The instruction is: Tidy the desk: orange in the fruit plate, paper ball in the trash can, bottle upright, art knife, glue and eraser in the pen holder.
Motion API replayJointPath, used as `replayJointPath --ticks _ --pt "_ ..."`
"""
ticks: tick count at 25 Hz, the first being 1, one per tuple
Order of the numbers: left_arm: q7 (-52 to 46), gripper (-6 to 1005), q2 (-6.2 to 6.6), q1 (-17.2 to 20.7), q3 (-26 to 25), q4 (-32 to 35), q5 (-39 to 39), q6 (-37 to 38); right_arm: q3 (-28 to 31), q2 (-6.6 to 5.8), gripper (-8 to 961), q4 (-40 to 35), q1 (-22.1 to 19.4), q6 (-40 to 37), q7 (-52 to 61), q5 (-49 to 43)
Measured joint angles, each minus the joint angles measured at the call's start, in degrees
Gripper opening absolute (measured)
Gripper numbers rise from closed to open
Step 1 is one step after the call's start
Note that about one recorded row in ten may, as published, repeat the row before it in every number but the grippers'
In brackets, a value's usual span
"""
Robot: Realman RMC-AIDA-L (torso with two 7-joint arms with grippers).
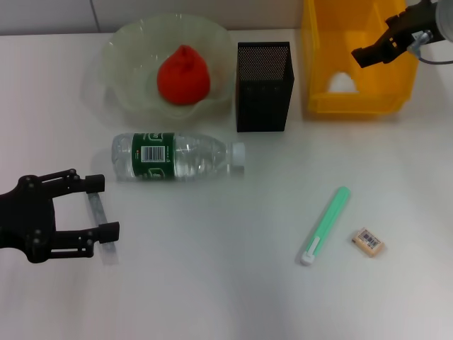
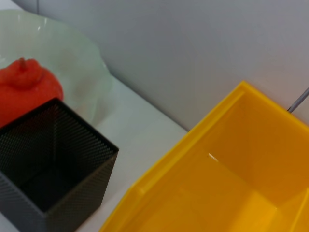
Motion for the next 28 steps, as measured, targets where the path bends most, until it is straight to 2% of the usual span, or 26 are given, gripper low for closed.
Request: replayJointPath --ticks 2,3,4,7,8,9,12,13,16,18,19,22,23,24,25,28 --pt "0.0 862 0.05 -0.1 -0.1 0.3 -0.1 0.0 1.2 -0.16 769 -1.6 0.3 -4.2 -0.6 0.1" --pt "0.0 862 0.18 -0.3 -0.1 0.7 -0.1 0.0 2.9 -0.24 772 -4.7 0.4 -10.4 -1.5 1.0" --pt "0.0 862 0.18 -0.3 -0.1 0.7 -0.1 0.0 2.9 -0.24 774 -4.7 0.4 -10.4 -1.5 1.0" --pt "0.0 862 0.43 -1.0 -0.1 1.3 -0.1 0.0 5.3 -0.23 782 -11.6 0.1 -22.5 -2.8 4.1" --pt "0.0 862 0.46 -1.3 -0.1 1.6 -0.1 0.0 6.3 -0.23 785 -15.5 0.0 -29.7 -3.1 5.3" --pt "0.0 862 0.46 -1.5 -0.1 1.9 0.0 -0.2 6.3 -0.23 785 -15.5 0.0 -29.7 -3.1 5.3" --pt "-0.6 862 0.24 -2.6 -0.1 3.6 1.1 -1.7 8.4 -0.23 784 -18.8 -0.1 -38.9 -5.4 8.0" --pt "-0.9 862 -0.01 -3.1 -0.1 4.4 2.0 -2.5 10.9 -0.23 784 -18.8 -0.4 -42.7 -8.0 11.2" --pt "-2.2 863 -1.19 -4.9 -0.1 7.4 5.5 -4.8 14.2 -0.26 783 -18.2 -1.6 -45.2 -11.9 14.9" --pt "-3.1 863 -2.19 -6.4 0.1 9.8 8.4 -6.6 19.7 -0.28 782 -16.5 -4.4 -45.8 -18.9 18.6" --pt "-3.7 863 -2.81 -7.5 0.2 11.3 10.3 -7.5 19.7 -0.28 782 -16.5 -4.4 -45.8 -18.9 18.6" --pt "-5.3 863 -3.92 -10.9 0.6 14.1 15.4 -9.5 25.5 -0.77 781 -12.2 -7.9 -46.9 -26.9 24.1" --pt "-5.3 863 -3.92 -10.9 0.6 14.1 15.4 -9.5 26.9 -1.12 781 -10.5 -8.8 -47.5 -29.0 25.8" --pt "-7.0 863 -4.14 -14.0 1.8 14.5 17.9 -10.8 28.4 -1.54 781 -8.6 -9.9 -48.3 -31.5 27.5" --pt "-7.8 863 -4.13 -15.1 2.6 14.5 18.7 -11.5 30.1 -1.8 781 -6.8 -11.2 -49.1 -34.6 29.3" --pt "-9.0 863 -4.12 -17.2 4.8 14.6 19.8 -13.2 34.3 -1.9 780 -3.6 -14.9 -50.1 -42.0 33.3"
